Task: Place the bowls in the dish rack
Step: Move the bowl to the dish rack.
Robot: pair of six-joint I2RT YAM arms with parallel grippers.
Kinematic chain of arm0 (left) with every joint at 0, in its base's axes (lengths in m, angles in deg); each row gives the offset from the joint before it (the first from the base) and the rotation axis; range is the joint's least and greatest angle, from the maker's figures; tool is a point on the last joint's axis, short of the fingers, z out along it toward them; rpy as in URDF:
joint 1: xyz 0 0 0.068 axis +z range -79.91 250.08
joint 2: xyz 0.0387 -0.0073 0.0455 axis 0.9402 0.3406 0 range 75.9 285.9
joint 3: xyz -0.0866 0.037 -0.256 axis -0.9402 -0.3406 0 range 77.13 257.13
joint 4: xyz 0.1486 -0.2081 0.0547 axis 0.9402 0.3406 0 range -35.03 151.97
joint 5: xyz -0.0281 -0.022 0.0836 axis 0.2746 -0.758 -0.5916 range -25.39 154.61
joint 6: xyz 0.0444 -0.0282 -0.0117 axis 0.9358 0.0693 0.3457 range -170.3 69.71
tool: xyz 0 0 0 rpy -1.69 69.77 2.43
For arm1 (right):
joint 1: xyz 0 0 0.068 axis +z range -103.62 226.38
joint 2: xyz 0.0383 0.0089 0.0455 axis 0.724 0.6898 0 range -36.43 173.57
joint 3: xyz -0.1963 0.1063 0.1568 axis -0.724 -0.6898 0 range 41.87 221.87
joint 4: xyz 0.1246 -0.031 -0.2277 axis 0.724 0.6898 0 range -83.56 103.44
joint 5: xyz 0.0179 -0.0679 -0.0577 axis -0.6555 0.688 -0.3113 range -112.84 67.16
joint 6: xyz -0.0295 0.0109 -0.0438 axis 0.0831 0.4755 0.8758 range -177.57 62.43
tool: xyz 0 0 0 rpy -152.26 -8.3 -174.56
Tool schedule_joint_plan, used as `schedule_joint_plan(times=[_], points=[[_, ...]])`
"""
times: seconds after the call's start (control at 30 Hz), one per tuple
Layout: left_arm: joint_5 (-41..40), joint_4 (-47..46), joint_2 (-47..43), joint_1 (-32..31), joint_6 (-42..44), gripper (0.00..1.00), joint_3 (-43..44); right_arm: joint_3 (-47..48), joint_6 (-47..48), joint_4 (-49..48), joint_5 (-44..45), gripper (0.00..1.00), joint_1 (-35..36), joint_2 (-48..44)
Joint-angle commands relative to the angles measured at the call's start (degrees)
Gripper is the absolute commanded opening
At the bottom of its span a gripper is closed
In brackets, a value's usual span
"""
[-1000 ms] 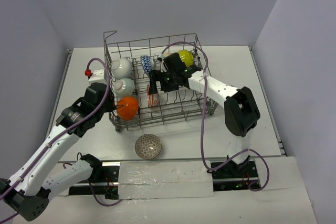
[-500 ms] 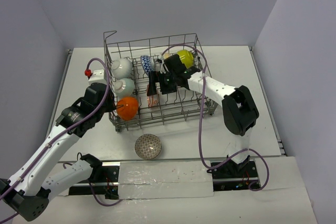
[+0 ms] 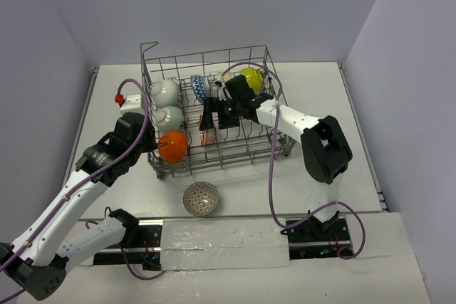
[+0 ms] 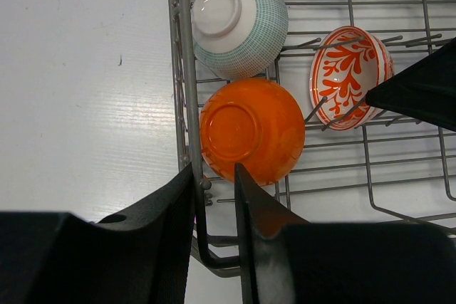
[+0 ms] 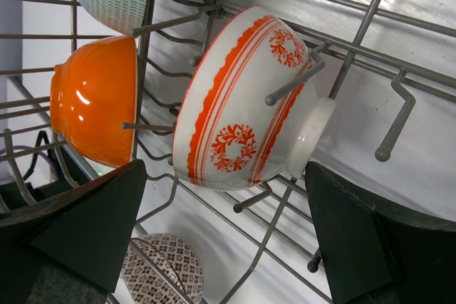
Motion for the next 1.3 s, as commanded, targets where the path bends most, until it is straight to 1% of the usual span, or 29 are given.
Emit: schedule_joint_plan(times=[0.0,0.03,0.43,0.63,0.8,1.27], points=[[4.69,2.05,-0.55,-0.69,-0.21,0.31,1.10,-2.33,-2.18,-4.93,-3.88,1.00,-1.12,-0.40],[4.78,2.05,-0.55,-0.77,-0.21,0.31,1.10,-2.69,-2.45,-6.24,-4.33,1.00,-1.21,-0.49],[4.69,2.40,-0.64,-0.77,-0.04,0.31,1.28,-4.10,-3.06,-7.48,-4.77,1.00,-1.39,-0.67],[4.69,2.22,-0.47,-0.77,0.05,0.31,1.19,-4.89,-4.90,-9.85,-7.93,1.00,-1.65,-1.63],[4.69,2.22,-0.29,-0.78,0.14,0.31,1.19,-6.82,-6.40,-13.19,-10.92,1.00,-2.00,-3.74],[4.95,1.87,-0.12,-0.78,0.14,0.31,1.01,-7.62,-7.11,-14.69,-13.04,1.00,-1.74,-8.23]])
